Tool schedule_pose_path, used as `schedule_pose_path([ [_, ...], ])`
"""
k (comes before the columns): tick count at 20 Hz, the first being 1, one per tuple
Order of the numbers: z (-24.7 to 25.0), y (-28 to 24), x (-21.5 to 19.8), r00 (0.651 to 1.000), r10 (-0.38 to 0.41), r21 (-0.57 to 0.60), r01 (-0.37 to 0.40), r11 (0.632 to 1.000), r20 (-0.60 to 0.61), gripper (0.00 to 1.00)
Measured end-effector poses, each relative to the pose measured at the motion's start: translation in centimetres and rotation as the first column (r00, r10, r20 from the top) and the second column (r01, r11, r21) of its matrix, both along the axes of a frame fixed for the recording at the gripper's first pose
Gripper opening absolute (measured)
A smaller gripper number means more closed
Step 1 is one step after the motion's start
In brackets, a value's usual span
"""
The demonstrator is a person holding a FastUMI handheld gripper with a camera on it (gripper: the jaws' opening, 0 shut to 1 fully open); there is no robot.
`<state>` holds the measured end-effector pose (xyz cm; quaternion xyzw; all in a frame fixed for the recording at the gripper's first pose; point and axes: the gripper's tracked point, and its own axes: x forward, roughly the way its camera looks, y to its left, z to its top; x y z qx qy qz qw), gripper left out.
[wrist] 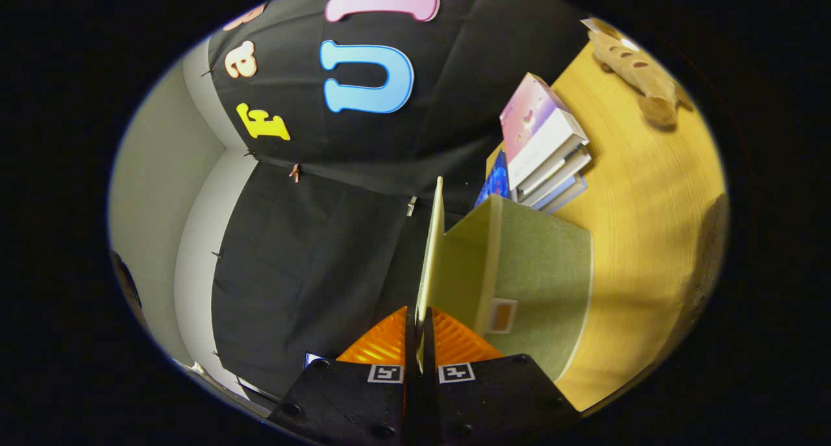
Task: Open the storage box then place both shoes into the box .Put the left shoe in first, then the right shoe, with the right side of both shoes facing outward in a uniform manner.
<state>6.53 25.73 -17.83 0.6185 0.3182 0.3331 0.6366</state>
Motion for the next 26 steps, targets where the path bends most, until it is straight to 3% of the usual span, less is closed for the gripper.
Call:
schedule_pose_path([
  [5,6.9,2.7,2.5,0.995,0.006,-0.061,0.000,0.998,0.100,0.05],
  [11,14.0,10.9,4.9,0.972,0.080,-0.130,-0.052,0.990,0.222,0.05],
  [21,15.3,22.5,6.4,0.965,0.136,-0.135,-0.107,0.985,0.225,0.11],
  [23,14.9,23.5,6.5,0.965,0.143,-0.154,-0.110,0.982,0.220,0.17],
  [26,13.9,24.2,6.1,0.963,0.161,-0.188,-0.120,0.975,0.218,0.45],
])
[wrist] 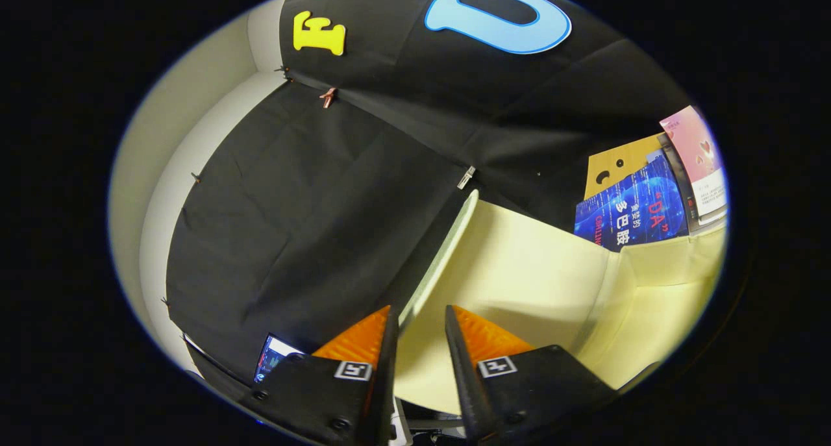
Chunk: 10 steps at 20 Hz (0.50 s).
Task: Open the storage box then place both shoes into the box .Put the left shoe in first, then the right shoe, with the right side of both shoes facing outward in a uniform manner.
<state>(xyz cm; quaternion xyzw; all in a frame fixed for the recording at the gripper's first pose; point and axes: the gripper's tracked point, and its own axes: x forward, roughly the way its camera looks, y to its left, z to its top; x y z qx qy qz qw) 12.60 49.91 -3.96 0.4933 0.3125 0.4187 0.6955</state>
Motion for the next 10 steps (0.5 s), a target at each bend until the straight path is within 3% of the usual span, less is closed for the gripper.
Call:
schedule_pose_path([
  [4,-1.2,-0.6,-0.1,1.000,-0.024,-0.053,0.025,0.998,0.014,0.91],
  [6,-1.9,-1.5,-0.2,0.999,-0.041,-0.083,0.042,0.996,0.016,0.97],
  [10,-3.1,-5.0,-0.4,0.994,-0.095,-0.166,0.104,0.981,0.062,0.97],
])
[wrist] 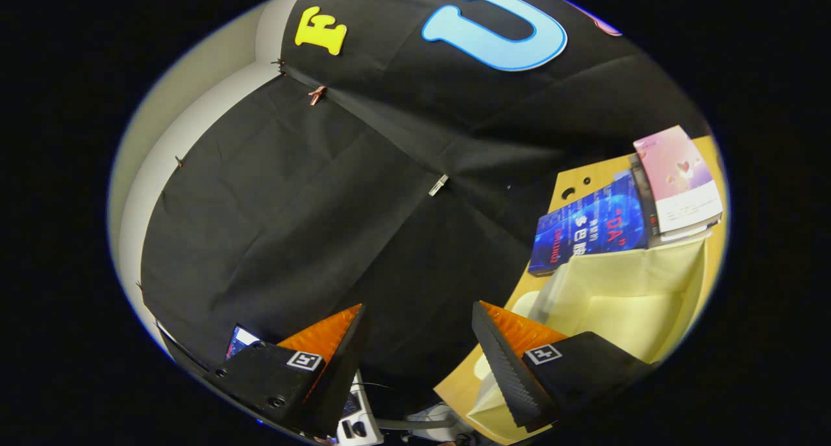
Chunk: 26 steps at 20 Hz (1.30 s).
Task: Open the storage box then place both shoes into the box .Put the left shoe in first, then the right shoe, with the right side of both shoes facing outward in a uniform manner.
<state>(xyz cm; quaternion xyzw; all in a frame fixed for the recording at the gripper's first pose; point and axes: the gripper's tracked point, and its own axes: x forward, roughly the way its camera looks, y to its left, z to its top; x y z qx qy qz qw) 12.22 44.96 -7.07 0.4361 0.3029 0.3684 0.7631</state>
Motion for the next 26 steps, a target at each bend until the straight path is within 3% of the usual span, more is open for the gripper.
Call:
schedule_pose_path([
  [6,-2.4,-10.7,-1.8,0.981,-0.128,-0.233,0.160,0.959,0.148,0.97],
  [10,-4.7,-18.4,-4.4,0.958,-0.188,-0.395,0.261,0.881,0.215,0.97],
  [14,-8.5,-25.4,-7.5,0.948,-0.252,-0.528,0.317,0.788,0.194,0.98],
  [18,-14.6,-31.4,-11.7,0.948,-0.287,-0.676,0.301,0.672,0.137,0.98],
  [21,-20.2,-35.4,-14.4,0.956,-0.279,-0.781,0.242,0.575,0.091,0.98],
  [26,-28.1,-37.1,-18.0,0.958,-0.284,-0.851,0.122,0.511,-0.033,0.98],
])
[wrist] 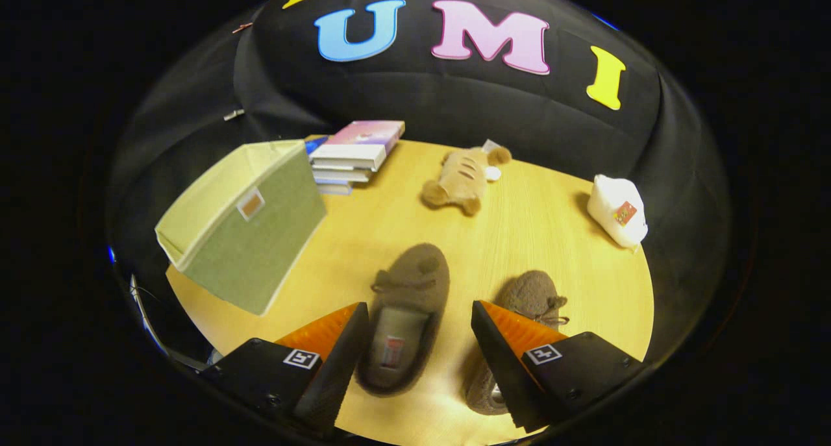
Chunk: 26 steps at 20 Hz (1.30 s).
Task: Open the storage box then place both shoes into the box .Put the left shoe in first, then the right shoe, with the right side of both shoes facing outward in a uniform manner.
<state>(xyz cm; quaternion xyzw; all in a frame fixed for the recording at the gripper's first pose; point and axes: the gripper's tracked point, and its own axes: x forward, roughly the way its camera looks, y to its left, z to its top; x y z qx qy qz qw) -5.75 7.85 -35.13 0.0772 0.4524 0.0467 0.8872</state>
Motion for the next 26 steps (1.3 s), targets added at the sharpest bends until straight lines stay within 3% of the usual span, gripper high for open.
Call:
schedule_pose_path([
  [5,-5.3,-0.5,0.8,0.998,0.002,-0.050,-0.005,0.999,-0.069,0.91],
  [9,-7.8,0.0,2.8,0.996,-0.018,-0.057,0.013,0.998,-0.084,0.79],
  [11,-8.8,0.3,3.6,0.994,-0.046,-0.050,0.041,0.998,-0.097,0.67],
  [15,-9.4,-0.9,3.8,0.985,-0.131,-0.078,0.123,0.989,-0.109,0.08],
  [20,-6.2,-0.7,3.6,0.980,-0.181,-0.019,0.180,0.983,-0.083,0.06],
  [26,4.5,0.3,6.7,0.981,-0.183,-0.002,0.183,0.983,0.069,0.05],
])
